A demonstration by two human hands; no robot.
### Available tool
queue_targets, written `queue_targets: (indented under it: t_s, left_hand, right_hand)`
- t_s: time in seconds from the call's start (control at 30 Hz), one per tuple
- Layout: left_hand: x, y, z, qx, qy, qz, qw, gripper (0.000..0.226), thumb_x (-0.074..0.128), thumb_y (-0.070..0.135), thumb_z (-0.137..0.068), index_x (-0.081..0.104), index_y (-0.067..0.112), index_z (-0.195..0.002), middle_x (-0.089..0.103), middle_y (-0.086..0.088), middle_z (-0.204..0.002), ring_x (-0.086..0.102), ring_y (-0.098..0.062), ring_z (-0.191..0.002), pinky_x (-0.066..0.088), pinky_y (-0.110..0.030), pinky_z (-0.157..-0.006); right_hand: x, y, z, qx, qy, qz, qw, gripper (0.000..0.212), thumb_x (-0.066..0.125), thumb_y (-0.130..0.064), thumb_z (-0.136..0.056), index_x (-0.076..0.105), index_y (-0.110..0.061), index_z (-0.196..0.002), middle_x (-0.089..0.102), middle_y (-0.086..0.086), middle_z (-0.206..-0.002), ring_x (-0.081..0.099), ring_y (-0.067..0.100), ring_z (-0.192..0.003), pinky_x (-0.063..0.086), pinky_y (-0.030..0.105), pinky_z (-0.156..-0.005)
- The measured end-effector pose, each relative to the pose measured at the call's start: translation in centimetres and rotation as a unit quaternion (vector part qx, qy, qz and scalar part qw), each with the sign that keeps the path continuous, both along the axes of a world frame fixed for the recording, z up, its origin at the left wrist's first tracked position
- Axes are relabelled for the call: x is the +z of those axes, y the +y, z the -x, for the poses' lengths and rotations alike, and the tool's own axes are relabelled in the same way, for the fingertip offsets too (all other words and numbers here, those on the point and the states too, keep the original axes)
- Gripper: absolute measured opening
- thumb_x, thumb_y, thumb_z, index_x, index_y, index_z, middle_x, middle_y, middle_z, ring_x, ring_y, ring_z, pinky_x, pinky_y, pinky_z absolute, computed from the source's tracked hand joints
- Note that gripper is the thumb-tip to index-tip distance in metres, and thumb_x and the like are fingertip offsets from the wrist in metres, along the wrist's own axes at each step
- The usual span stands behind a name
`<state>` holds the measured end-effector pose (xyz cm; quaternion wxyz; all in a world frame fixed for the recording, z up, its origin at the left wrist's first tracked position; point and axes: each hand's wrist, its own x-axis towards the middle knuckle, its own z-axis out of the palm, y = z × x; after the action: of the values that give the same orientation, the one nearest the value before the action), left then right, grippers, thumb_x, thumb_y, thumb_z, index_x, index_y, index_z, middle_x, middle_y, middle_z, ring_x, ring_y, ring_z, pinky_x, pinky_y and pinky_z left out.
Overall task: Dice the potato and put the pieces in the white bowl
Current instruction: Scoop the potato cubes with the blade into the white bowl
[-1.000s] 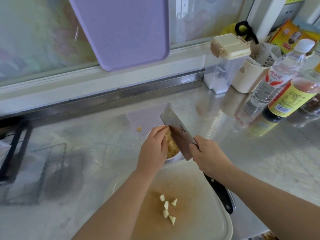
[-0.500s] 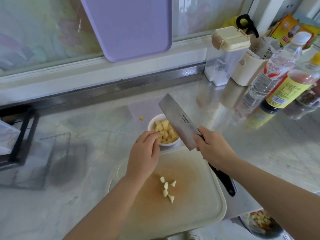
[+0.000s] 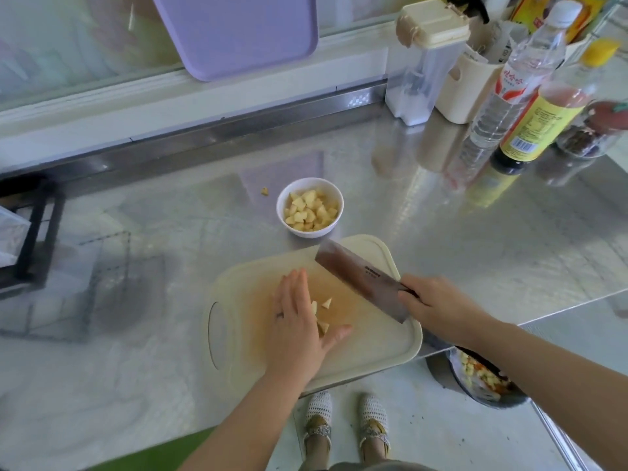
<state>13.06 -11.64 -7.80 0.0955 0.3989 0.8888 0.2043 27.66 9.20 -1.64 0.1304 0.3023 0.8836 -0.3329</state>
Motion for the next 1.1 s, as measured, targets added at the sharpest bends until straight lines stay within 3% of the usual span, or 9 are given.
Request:
queue_targets:
  t_s: [0.23,0.37,0.47,0.6,0.73,0.8,1.0,1.1]
  left_hand:
    - [-0.3,1.9,-1.1,0.051,0.004,-0.036,0.998,0.092,0.030,0.073,-0.089,0.010,0.010,-0.154,0.027,-0.016,-0.156,0.035,-0.033,-0.141,0.044,-0.049,-0.106]
    - [0.3,3.0,-2.5,0.098,-0.020,-0.059,0.993,0.075,0.028,0.055,-0.097,0.016,0.007,-0.154,0.029,-0.015,-0.157,0.037,-0.033,-0.141,0.042,-0.050,-0.107]
    - [0.1,3.7,-3.0,0.110,-0.030,-0.056,0.992,0.073,0.026,0.052,-0.097,0.016,0.008,-0.154,0.024,-0.015,-0.159,0.031,-0.034,-0.143,0.041,-0.053,-0.107]
    - [0.0,4.1,-2.8,0.142,-0.061,-0.065,0.986,0.075,0.017,0.056,-0.095,0.011,0.011,-0.155,0.010,-0.006,-0.163,0.020,-0.029,-0.148,0.039,-0.051,-0.109]
    - [0.4,4.2,-2.9,0.186,-0.082,-0.130,0.970,0.073,0.018,0.053,-0.096,0.015,0.012,-0.156,0.012,-0.002,-0.163,0.021,-0.023,-0.148,0.040,-0.049,-0.108]
    - [0.6,4.3,-2.8,0.213,-0.100,-0.177,0.956,0.070,0.020,0.050,-0.097,0.021,0.011,-0.155,0.017,-0.002,-0.162,0.022,-0.020,-0.148,0.037,-0.047,-0.111]
    - [1.7,4.4,-2.0,0.234,-0.122,-0.295,0.918,0.061,0.024,0.038,-0.100,0.031,0.004,-0.151,0.026,-0.005,-0.160,0.023,-0.016,-0.147,0.025,-0.039,-0.119]
    - [3.3,5.6,-0.3,0.204,-0.106,-0.338,0.913,0.053,0.029,0.027,-0.102,0.031,0.005,-0.150,0.027,-0.005,-0.159,0.021,-0.014,-0.148,0.022,-0.036,-0.121]
  right_hand:
    - [-0.3,-1.0,0.3,-0.008,-0.065,0.045,0.997,0.028,0.040,-0.032,-0.105,0.049,-0.016,-0.084,0.061,0.004,-0.082,0.060,0.025,-0.079,0.049,0.042,-0.076]
    - [0.0,-2.8,1.5,0.044,-0.101,0.043,0.993,0.026,0.036,-0.033,-0.106,0.045,-0.017,-0.088,0.057,0.003,-0.090,0.057,0.027,-0.085,0.048,0.041,-0.078]
    - [0.3,-4.2,2.3,0.070,-0.103,0.040,0.991,0.023,0.035,-0.032,-0.107,0.043,-0.017,-0.091,0.051,0.001,-0.090,0.051,0.025,-0.082,0.042,0.034,-0.074]
    - [0.4,-5.9,3.0,0.092,-0.087,0.087,0.988,0.025,0.036,-0.026,-0.107,0.042,-0.023,-0.082,0.057,-0.001,-0.084,0.054,0.020,-0.070,0.051,0.034,-0.072]
    - [1.0,-7.2,3.4,0.083,-0.044,0.158,0.983,0.030,0.035,-0.016,-0.107,0.045,-0.026,-0.080,0.058,-0.013,-0.066,0.056,-0.003,-0.050,0.040,0.009,-0.054]
    - [1.1,-7.7,3.7,0.088,-0.026,0.176,0.980,0.032,0.034,-0.012,-0.106,0.043,-0.029,-0.081,0.058,-0.014,-0.067,0.055,-0.012,-0.049,0.040,0.005,-0.054]
    - [1.1,-7.9,4.3,0.094,0.017,0.179,0.979,0.022,0.035,-0.021,-0.107,0.048,-0.022,-0.089,0.063,-0.005,-0.075,0.056,0.006,-0.051,0.049,0.021,-0.058]
    - [2.8,-7.0,5.3,0.074,0.049,0.178,0.980,0.023,0.036,-0.020,-0.107,0.049,-0.015,-0.090,0.064,-0.003,-0.074,0.057,0.011,-0.049,0.050,0.022,-0.055]
